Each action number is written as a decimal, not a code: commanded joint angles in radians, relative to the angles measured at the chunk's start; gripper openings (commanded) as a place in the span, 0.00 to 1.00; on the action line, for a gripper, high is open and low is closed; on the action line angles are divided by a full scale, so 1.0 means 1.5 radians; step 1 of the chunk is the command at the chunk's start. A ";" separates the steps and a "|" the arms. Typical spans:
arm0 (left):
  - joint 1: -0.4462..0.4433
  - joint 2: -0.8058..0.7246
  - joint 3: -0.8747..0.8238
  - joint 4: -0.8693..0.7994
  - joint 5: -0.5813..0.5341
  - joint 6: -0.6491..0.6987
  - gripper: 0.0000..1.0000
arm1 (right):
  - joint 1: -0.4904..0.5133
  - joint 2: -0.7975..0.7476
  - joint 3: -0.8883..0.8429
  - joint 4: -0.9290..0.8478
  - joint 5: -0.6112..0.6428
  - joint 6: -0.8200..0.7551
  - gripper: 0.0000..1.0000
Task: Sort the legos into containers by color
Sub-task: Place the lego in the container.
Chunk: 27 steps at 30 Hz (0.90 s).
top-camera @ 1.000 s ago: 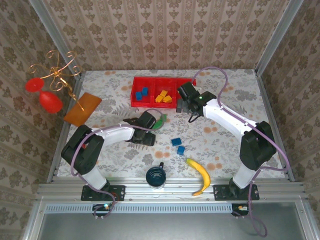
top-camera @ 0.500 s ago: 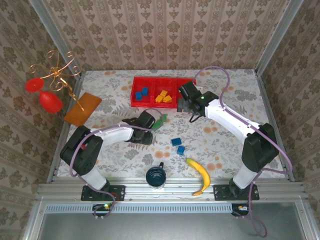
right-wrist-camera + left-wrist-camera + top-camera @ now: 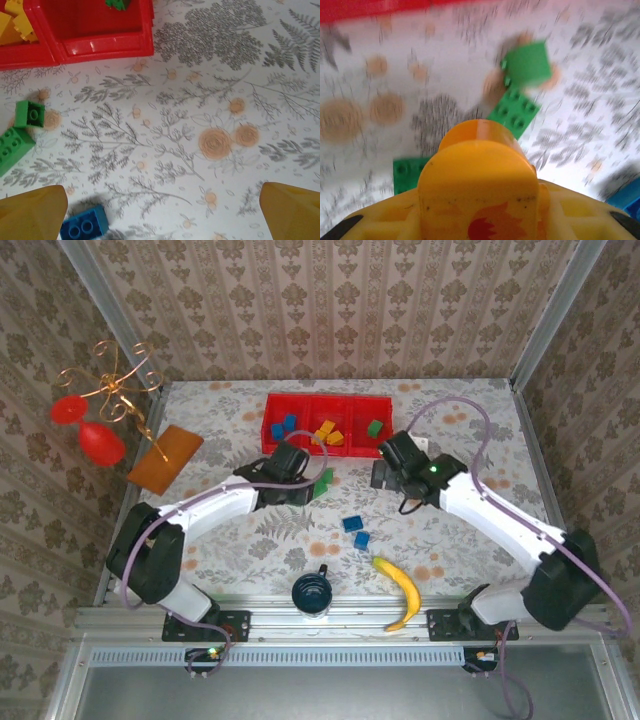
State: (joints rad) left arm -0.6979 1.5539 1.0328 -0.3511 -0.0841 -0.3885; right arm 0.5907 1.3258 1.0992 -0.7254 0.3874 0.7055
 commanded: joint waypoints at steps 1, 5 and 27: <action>0.012 0.032 0.062 0.031 -0.010 0.038 0.26 | 0.011 -0.060 -0.043 0.000 0.026 0.040 1.00; 0.030 0.082 0.139 0.034 -0.008 0.056 0.26 | 0.013 -0.092 -0.082 0.009 0.020 0.046 1.00; 0.095 0.378 0.527 -0.027 0.020 0.098 0.38 | 0.095 -0.011 -0.071 0.010 -0.059 -0.023 0.92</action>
State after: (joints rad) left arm -0.5602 2.1021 1.7733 -0.3500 -0.0635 -0.2665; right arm 0.7033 1.2827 0.9516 -0.6987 0.3294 0.6834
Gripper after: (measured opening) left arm 0.425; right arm 0.929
